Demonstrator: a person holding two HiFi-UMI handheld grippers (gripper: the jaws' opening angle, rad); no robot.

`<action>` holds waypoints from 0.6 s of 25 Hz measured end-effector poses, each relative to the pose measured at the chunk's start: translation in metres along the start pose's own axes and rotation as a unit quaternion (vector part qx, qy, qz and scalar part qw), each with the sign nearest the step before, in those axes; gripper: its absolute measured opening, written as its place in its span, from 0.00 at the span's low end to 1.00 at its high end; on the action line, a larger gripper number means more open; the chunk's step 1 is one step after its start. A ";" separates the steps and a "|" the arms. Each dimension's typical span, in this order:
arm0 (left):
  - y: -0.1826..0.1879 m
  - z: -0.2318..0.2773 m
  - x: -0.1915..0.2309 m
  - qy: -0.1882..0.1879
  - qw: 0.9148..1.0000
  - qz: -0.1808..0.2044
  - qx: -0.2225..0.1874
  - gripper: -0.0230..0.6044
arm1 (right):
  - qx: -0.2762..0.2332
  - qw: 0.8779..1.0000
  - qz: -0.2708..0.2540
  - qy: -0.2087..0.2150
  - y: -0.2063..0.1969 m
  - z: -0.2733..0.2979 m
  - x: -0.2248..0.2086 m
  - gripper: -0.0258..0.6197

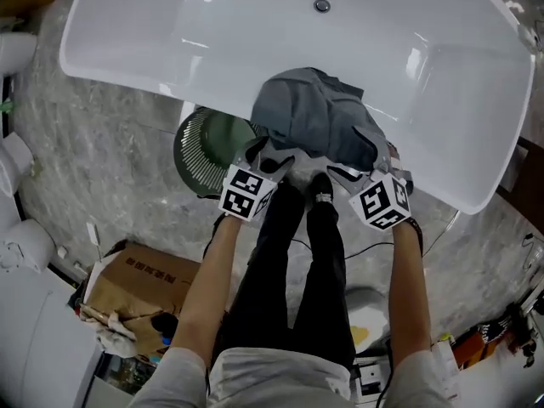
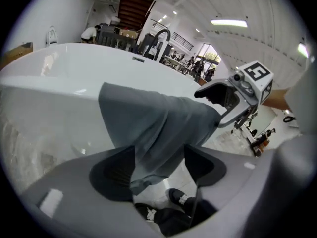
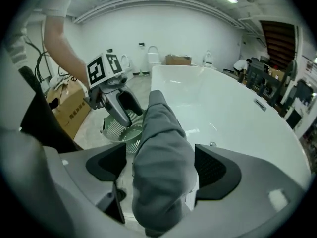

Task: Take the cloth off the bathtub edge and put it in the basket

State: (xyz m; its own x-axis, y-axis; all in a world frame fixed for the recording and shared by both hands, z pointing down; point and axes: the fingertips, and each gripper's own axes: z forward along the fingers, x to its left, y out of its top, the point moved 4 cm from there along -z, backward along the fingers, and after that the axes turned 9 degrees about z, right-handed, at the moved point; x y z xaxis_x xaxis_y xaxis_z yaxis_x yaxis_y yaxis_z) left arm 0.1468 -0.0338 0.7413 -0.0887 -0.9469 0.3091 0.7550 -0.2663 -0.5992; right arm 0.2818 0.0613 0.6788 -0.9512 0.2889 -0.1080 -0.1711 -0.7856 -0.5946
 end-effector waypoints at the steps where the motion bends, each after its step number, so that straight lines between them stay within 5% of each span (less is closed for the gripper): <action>1: -0.003 0.008 0.001 -0.003 1.000 -0.010 0.002 0.60 | 0.013 1.000 -0.015 0.000 -0.003 0.004 -0.002 0.70; 5: -0.007 0.036 0.000 -0.012 1.000 -0.017 0.012 0.69 | 0.057 0.997 -0.046 -0.002 -0.019 0.019 -0.008 0.78; 9: 0.003 0.058 -0.005 -0.024 1.000 -0.010 0.010 0.69 | 0.085 0.995 -0.051 -0.002 -0.030 0.034 -0.009 0.78; 15: 0.006 0.062 -0.003 0.007 0.999 -0.050 -0.011 0.66 | 0.085 0.995 -0.051 -0.025 -0.028 0.043 -0.011 0.77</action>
State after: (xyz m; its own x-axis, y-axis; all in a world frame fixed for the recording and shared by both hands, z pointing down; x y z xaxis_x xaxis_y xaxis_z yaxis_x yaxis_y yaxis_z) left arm 0.1917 -0.0211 0.7829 -0.1714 -0.9179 0.3579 0.7280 -0.3627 -0.5817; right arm 0.2861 0.0563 0.7307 -0.9378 0.3470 -0.0121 -0.3035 -0.8361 -0.4570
